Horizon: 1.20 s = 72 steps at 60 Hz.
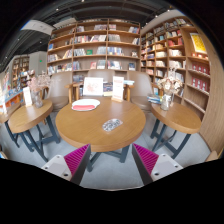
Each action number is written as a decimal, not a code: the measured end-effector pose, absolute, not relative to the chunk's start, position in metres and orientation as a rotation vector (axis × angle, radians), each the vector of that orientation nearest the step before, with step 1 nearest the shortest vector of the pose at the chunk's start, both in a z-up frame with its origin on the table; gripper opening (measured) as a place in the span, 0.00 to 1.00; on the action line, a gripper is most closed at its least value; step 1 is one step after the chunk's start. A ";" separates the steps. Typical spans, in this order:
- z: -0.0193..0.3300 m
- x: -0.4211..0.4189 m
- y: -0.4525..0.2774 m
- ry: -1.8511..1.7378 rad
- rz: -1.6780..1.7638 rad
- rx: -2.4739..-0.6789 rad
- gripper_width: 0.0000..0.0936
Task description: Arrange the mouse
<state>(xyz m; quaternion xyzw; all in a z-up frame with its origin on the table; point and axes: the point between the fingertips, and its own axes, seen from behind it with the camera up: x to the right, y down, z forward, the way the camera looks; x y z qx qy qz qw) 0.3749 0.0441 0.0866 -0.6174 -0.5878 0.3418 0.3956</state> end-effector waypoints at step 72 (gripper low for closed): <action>-0.017 0.147 0.046 -1.637 0.786 -1.729 0.92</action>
